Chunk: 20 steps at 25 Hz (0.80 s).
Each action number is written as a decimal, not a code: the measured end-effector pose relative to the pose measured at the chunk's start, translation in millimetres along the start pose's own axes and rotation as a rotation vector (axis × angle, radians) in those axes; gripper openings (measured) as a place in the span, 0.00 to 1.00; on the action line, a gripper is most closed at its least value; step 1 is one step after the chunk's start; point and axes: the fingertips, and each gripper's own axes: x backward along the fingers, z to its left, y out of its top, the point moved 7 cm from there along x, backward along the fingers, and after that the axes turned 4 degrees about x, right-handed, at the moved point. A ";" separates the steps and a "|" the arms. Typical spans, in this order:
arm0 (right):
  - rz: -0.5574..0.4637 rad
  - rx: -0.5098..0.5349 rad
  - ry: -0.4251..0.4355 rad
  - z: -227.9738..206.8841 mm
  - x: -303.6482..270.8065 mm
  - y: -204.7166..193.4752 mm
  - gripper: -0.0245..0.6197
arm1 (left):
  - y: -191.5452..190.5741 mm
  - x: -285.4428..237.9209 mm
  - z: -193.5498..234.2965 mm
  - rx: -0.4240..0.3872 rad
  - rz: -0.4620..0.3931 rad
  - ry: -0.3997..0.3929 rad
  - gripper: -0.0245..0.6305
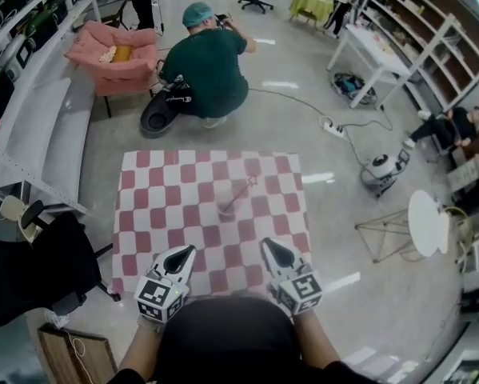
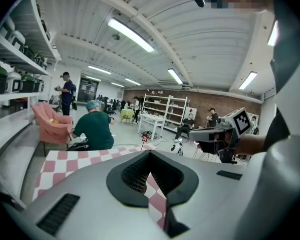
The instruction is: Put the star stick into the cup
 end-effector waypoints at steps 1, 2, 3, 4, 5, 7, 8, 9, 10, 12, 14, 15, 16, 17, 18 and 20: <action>0.000 -0.005 0.000 0.2 2.2 -2.2 0.08 | 0.2 -1.3 -0.9 -0.001 -0.001 -0.007 0.10; -0.001 -0.010 -0.003 0.1 4.0 -3.4 0.08 | 0.4 -2.7 -1.9 -0.003 -0.002 -0.014 0.10; -0.003 -0.016 -0.008 0.0 5.3 -4.0 0.08 | 1.0 -4.0 -2.9 -0.006 -0.003 -0.022 0.10; -0.006 -0.021 -0.013 -0.3 6.4 -4.3 0.08 | 1.8 -5.0 -4.1 -0.011 -0.004 -0.029 0.10; -0.009 -0.023 -0.016 -0.7 7.3 -4.7 0.08 | 2.8 -5.7 -5.5 -0.015 -0.005 -0.037 0.10; -0.012 -0.021 -0.018 -0.1 9.9 -4.0 0.08 | 4.6 -6.2 -8.4 -0.020 -0.007 -0.047 0.10; -0.012 -0.017 -0.019 1.0 11.2 -3.1 0.07 | 4.9 -6.1 -9.5 -0.020 -0.008 -0.050 0.10; -0.014 -0.009 -0.021 2.1 11.9 -2.6 0.07 | 4.8 -6.0 -10.0 -0.019 -0.007 -0.052 0.10; -0.015 -0.002 -0.022 3.2 11.9 -2.3 0.07 | 4.7 -5.7 -10.1 -0.019 -0.007 -0.055 0.10; -0.012 0.002 -0.019 5.8 11.0 -1.3 0.07 | 4.7 -4.7 -9.1 -0.023 -0.007 -0.057 0.10; -0.016 -0.007 -0.020 7.6 10.3 -1.2 0.07 | 4.2 -3.1 -7.6 -0.024 -0.006 -0.053 0.10; -0.015 -0.010 -0.019 8.5 10.2 -1.1 0.07 | 4.0 -2.4 -6.8 -0.023 -0.007 -0.051 0.10; -0.012 -0.010 -0.017 9.3 10.0 -1.1 0.07 | 3.9 -1.9 -6.3 -0.020 -0.008 -0.051 0.10; -0.010 -0.007 -0.015 9.8 9.8 -1.3 0.07 | 3.8 -1.6 -5.9 -0.019 -0.009 -0.052 0.10; -0.009 -0.004 -0.014 10.1 9.5 -1.8 0.07 | 3.7 -1.3 -5.6 -0.020 -0.010 -0.052 0.10; -0.006 -0.002 -0.014 10.6 8.9 -2.9 0.07 | 3.5 -0.5 -4.8 -0.020 -0.011 -0.051 0.10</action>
